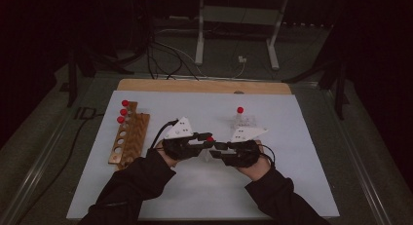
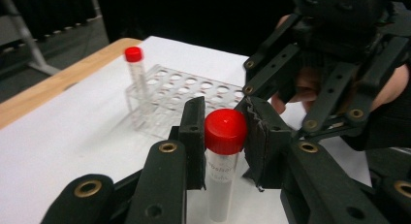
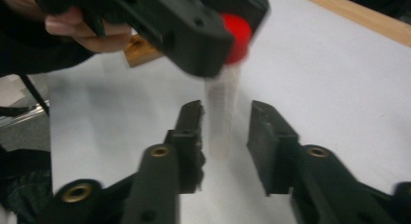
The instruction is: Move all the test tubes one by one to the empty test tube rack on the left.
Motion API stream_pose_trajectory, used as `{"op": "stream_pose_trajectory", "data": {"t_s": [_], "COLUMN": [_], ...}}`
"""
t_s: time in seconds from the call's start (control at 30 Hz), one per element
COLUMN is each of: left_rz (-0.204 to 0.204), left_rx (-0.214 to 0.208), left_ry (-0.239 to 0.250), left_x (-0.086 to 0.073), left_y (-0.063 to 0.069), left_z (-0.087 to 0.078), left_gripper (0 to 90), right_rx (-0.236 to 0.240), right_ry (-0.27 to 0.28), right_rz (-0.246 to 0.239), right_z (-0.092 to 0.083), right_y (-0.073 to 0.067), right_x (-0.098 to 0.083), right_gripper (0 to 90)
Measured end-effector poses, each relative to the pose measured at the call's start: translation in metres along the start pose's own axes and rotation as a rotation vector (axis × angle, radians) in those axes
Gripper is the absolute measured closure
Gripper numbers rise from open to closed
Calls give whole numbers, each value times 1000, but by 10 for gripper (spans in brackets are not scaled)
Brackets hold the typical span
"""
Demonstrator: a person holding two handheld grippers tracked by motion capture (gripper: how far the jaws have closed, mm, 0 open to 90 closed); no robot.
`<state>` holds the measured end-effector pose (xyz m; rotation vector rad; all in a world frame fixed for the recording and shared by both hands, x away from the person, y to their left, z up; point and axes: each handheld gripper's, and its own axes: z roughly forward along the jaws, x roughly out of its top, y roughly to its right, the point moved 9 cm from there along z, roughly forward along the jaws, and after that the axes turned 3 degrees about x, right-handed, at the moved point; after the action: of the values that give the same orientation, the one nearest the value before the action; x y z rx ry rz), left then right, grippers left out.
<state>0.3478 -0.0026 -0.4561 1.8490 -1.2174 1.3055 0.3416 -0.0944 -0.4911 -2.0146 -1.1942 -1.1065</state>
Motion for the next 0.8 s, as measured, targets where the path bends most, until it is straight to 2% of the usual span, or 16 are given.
{"op": "stream_pose_trajectory", "data": {"t_s": [0.17, 0.23, 0.43, 0.6, 0.73, 0.8], "left_rz": [8, -2, -19, -19, -30, -35], "left_rx": [40, 46, 112, 161, 192, 215], "left_ry": [11, 24, 36, 40, 45, 41], "left_x": [3, 5, 6, 7, 5, 3], "left_y": [-9, -13, -31, -42, -50, -56], "left_z": [-14, -22, -47, -67, -82, -91], "left_gripper": [719, 719, 719, 719, 719, 719], "right_rx": [-7, -11, -43, -60, -47, -35], "right_ry": [29, 48, 80, 92, 99, 108], "right_rz": [5, 10, 22, 44, 59, 59], "right_z": [-6, -9, -15, -17, -18, -19], "right_y": [1, 2, 6, 9, 9, 9], "right_x": [4, 6, 11, 13, 14, 15], "right_gripper": [500, 461, 279, 141, 33, 13]}}
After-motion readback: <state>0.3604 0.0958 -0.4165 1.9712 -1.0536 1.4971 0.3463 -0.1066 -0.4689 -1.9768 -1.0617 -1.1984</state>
